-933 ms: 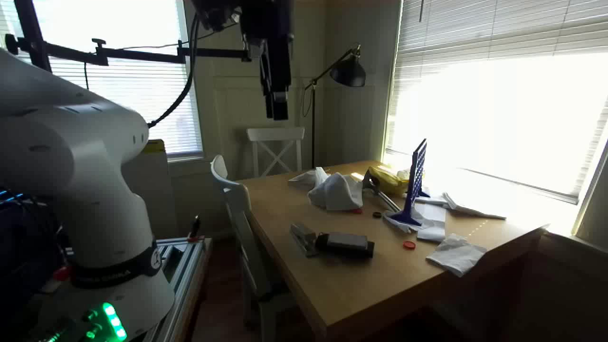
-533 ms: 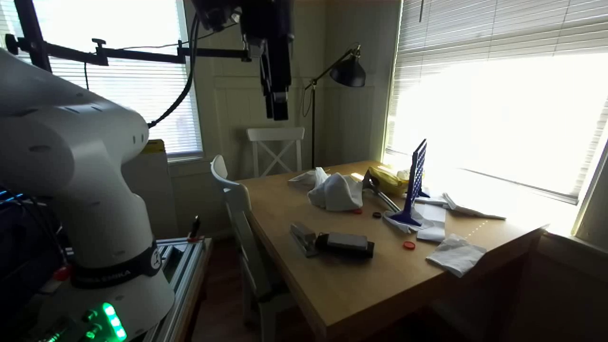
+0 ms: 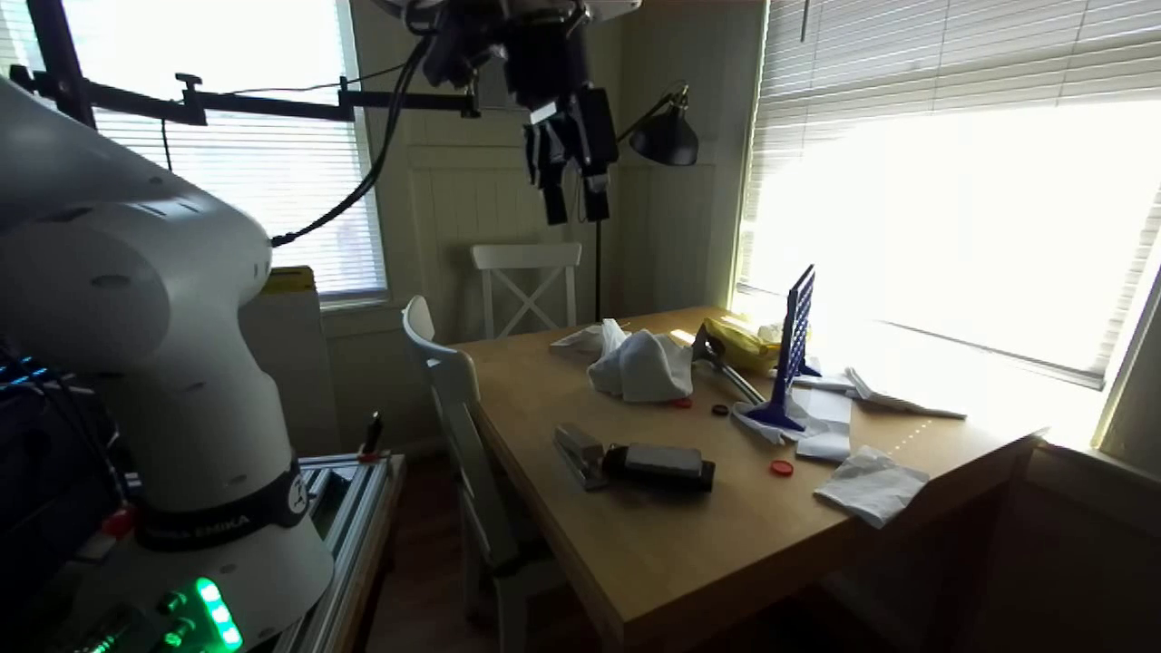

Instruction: Put the white towel on the backrest of the chair on the right.

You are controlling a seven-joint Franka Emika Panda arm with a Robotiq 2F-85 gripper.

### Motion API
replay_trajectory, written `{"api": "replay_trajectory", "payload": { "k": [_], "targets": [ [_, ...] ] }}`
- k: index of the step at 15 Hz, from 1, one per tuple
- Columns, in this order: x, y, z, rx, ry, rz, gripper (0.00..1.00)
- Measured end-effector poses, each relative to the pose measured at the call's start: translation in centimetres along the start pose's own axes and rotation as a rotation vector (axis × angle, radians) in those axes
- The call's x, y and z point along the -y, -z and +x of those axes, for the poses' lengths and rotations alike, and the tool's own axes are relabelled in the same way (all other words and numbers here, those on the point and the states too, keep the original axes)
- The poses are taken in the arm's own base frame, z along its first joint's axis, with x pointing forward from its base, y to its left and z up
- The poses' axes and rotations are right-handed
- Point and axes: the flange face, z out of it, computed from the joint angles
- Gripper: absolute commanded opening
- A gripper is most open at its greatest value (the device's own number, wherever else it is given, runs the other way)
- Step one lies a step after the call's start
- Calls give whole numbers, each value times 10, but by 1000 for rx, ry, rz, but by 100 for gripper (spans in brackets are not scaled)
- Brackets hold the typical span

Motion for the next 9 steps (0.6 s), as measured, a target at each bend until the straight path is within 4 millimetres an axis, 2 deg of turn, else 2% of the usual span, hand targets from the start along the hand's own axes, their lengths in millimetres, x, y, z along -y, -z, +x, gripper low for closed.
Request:
{"api": "replay_trajectory", "payload": {
  "k": [5, 9],
  "targets": [
    [64, -20, 72, -133, 257, 8, 100],
    [113, -31, 104, -173, 459, 48, 100]
  ]
}}
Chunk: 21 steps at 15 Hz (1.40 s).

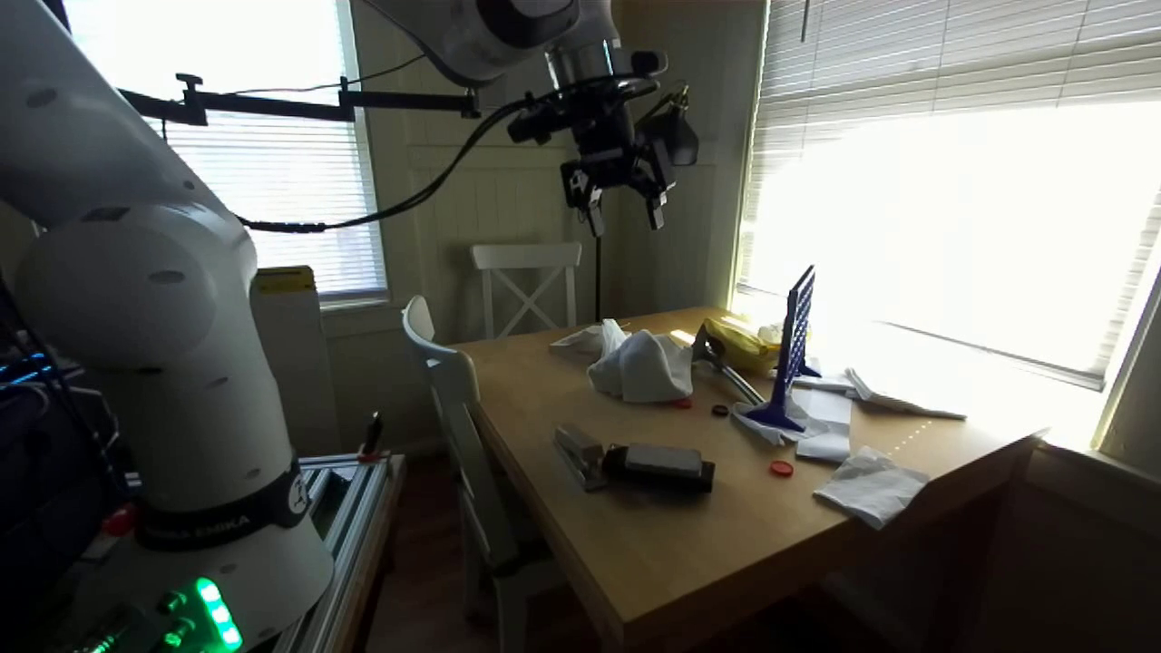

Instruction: Put the white towel on the backrest of the chair on the right.

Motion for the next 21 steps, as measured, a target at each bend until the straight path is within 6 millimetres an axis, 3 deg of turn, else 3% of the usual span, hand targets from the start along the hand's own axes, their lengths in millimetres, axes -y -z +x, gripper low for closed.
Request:
{"api": "replay_trajectory", "payload": {
  "k": [4, 10, 12, 16, 21],
  "targets": [
    [38, -17, 25, -32, 139, 66, 100],
    [38, -20, 28, -28, 145, 71, 100],
    [38, -30, 27, -17, 125, 108, 100],
    [50, -87, 49, -45, 137, 226, 100],
    [59, -162, 106, -78, 204, 305, 100]
  ]
}}
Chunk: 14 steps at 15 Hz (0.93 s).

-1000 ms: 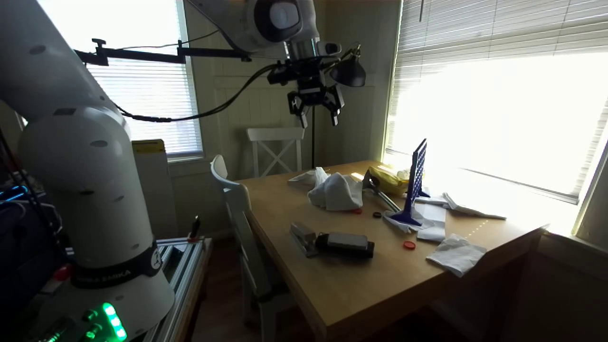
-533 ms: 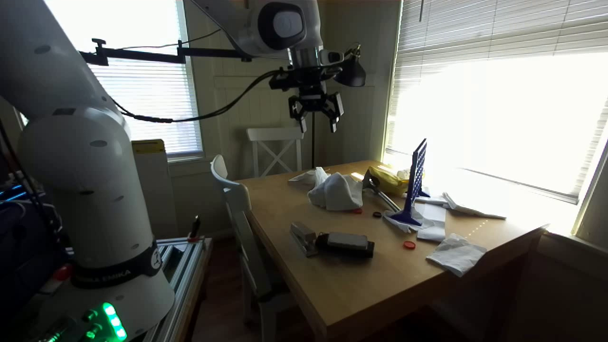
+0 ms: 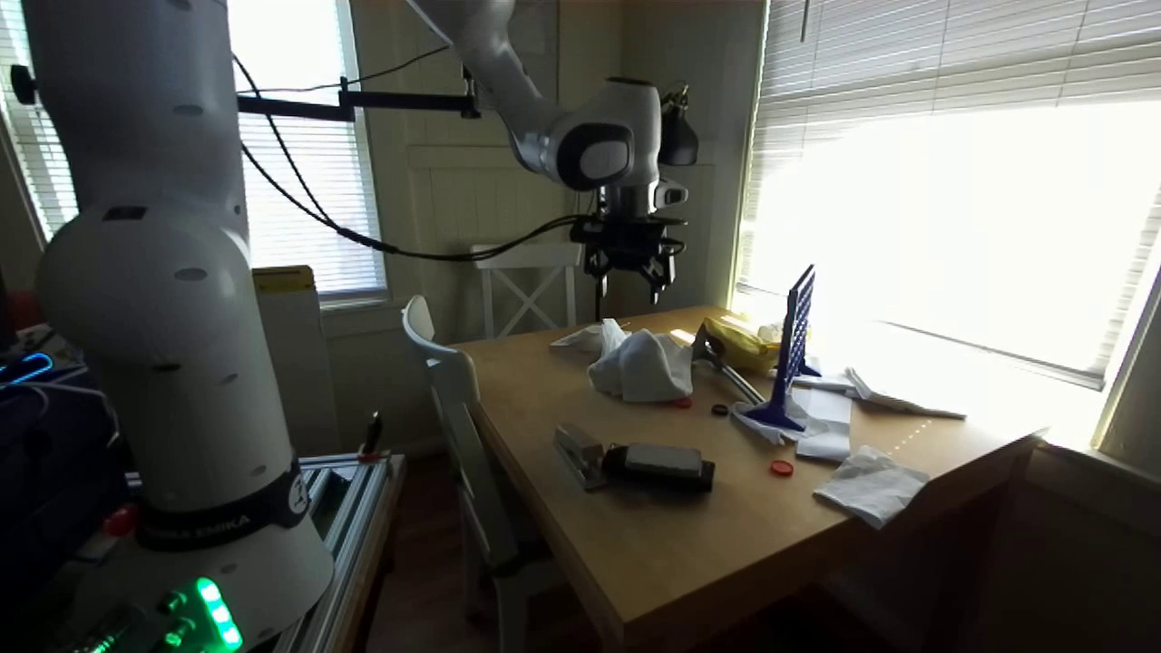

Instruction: Put the white towel on the backrest of the chair on the right.

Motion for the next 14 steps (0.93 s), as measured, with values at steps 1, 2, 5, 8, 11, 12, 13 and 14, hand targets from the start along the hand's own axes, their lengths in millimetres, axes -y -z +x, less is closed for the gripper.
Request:
{"api": "replay_trajectory", "payload": {
  "k": [1, 2, 5, 8, 11, 12, 13, 14],
  "targets": [
    [-3, -14, 12, -2, 19, 18, 100],
    [-5, -28, 24, -6, 39, 36, 100],
    [-9, -63, 61, -32, 74, 86, 100],
    [-19, -87, 80, -37, 88, 90, 100],
    [-24, -92, 84, -40, 88, 91, 100],
    [-23, -91, 85, -41, 90, 92, 100],
    [-23, -91, 84, -40, 95, 92, 100],
    [-23, -92, 82, -37, 98, 95, 100]
  ]
}}
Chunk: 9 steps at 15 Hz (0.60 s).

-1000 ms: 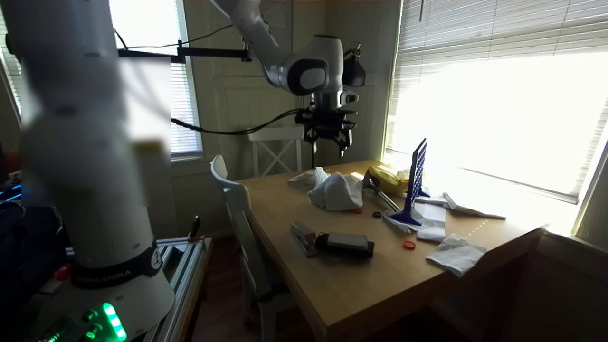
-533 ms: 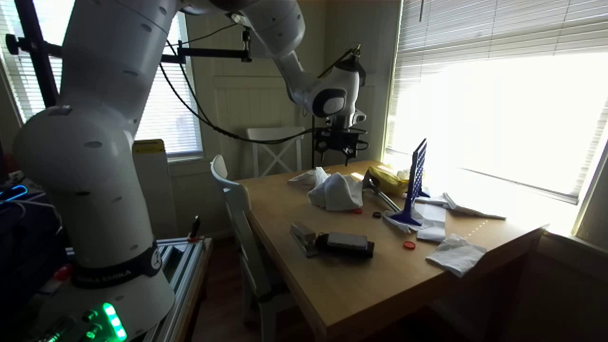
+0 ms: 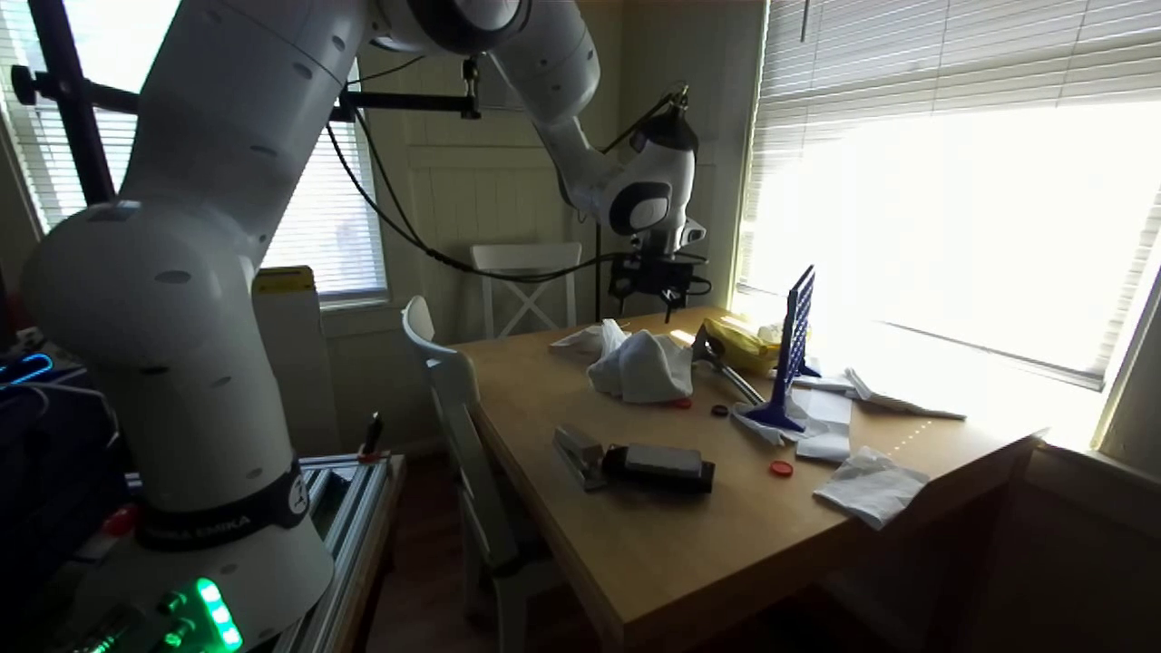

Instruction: Put the white towel on the backrest of the chair on the right.

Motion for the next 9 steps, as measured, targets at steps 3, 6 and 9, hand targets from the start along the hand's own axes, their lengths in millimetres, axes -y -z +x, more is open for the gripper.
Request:
{"api": "replay_trajectory", "payload": {
  "k": [3, 6, 9],
  "targets": [
    [-2, -3, -5, 14, 22, -5, 100],
    [-7, -6, -9, 37, 58, -23, 100],
    [-7, -15, -12, 59, 93, -28, 74]
  ]
}}
